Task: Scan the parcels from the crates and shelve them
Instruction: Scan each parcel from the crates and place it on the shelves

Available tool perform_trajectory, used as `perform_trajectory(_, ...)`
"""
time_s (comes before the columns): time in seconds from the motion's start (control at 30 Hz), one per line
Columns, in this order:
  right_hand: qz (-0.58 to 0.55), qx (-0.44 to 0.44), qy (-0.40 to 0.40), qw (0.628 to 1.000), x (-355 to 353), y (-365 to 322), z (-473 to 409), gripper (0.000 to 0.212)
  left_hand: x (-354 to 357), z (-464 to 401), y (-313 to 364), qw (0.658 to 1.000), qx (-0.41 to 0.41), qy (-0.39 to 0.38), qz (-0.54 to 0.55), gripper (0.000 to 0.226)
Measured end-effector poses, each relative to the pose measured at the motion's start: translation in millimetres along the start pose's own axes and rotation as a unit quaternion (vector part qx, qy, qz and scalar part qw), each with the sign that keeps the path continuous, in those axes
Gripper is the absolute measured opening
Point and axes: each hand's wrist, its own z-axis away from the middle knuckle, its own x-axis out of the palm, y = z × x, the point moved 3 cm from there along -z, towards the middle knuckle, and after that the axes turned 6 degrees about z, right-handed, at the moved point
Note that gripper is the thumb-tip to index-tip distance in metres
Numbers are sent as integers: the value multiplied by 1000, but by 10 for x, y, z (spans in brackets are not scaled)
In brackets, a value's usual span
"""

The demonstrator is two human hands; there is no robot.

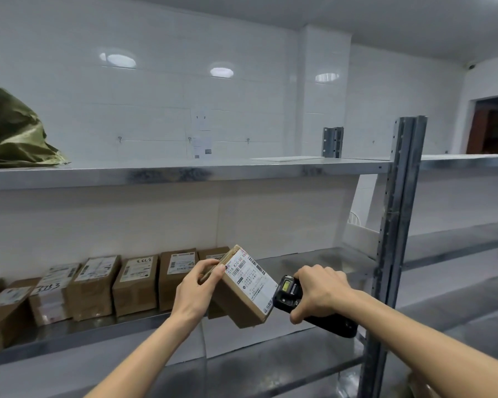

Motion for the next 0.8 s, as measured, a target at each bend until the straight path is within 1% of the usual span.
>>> perform_trajectory(0.23,-29,2,-6,1000,14,272,-127,56,298,-83,25,1000,-6,-3,-2,25)
perform_trajectory(0.33,-102,12,-18,995,77,420,-182,56,397,-151,3,1000,-16,17,3,28)
perform_trajectory(0.37,-157,11,-31,987,120,477,-208,55,437,-170,-7,999,-19,27,12,30)
perform_trajectory(0.43,-292,-3,-64,954,220,555,-248,48,541,-203,-33,998,-34,34,35,35)
perform_trajectory(0.5,-379,-15,-79,922,292,597,-280,44,668,-239,-79,997,-52,20,53,39)
perform_trajectory(0.57,-417,-17,-64,907,320,649,-328,46,771,-266,-122,997,-61,-2,46,38)
perform_trajectory(0.63,-442,-18,-51,895,317,732,-389,42,834,-274,-149,997,-67,-22,39,37)
perform_trajectory(0.73,-455,-30,-53,888,284,877,-451,36,886,-282,-167,995,-71,-33,62,47)
perform_trajectory(0.8,-460,-32,-58,885,280,969,-487,36,946,-293,-165,995,-64,-34,62,36)
